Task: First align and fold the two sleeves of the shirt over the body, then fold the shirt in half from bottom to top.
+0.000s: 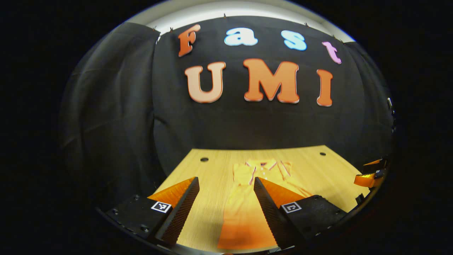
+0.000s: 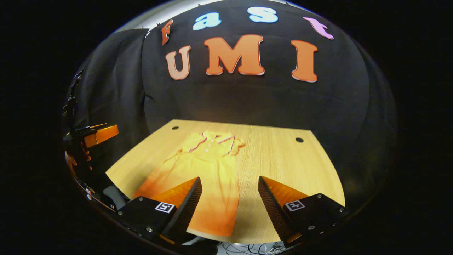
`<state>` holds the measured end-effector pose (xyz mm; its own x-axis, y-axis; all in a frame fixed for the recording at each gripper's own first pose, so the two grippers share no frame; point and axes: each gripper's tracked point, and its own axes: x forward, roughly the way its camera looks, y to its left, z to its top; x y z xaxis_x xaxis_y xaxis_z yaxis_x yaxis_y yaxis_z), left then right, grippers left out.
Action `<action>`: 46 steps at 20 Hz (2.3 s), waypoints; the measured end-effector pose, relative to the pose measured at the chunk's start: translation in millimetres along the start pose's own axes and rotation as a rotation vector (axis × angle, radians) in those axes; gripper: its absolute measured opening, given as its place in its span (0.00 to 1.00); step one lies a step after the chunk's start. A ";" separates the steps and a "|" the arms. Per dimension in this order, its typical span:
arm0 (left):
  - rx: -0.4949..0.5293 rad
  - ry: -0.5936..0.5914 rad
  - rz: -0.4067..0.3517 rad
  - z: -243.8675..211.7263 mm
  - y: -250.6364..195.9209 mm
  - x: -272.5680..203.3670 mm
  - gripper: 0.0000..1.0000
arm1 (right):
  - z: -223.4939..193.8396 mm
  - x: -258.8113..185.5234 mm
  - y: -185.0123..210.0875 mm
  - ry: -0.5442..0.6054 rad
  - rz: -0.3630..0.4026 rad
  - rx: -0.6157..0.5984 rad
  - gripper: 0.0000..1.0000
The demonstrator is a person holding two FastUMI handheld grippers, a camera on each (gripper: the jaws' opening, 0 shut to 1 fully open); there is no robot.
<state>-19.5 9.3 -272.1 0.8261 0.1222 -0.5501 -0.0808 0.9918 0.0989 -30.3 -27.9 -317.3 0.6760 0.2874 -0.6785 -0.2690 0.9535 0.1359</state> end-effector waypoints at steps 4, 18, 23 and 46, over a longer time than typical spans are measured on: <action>-0.022 0.251 -0.043 -95.4 4.4 7.8 0.97 | -88.6 19.2 11.2 0.227 0.041 0.077 0.98; 0.013 0.739 -0.074 -199.2 -6.3 -2.2 0.99 | -164.9 44.8 28.0 0.577 0.009 0.072 0.95; -0.028 0.834 -0.100 -213.2 -22.8 -5.8 0.99 | -165.2 51.2 39.4 0.633 0.023 0.116 0.90; -0.113 0.731 -0.266 -107.6 -41.9 56.5 0.02 | -74.2 86.5 70.1 0.512 0.228 0.675 0.05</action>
<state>-29.4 -21.4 -396.6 0.2524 -0.1653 -0.9534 -0.0205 0.9842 -0.1761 -41.5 57.0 -420.1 0.2207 0.5558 -0.8015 0.2133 0.7743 0.5958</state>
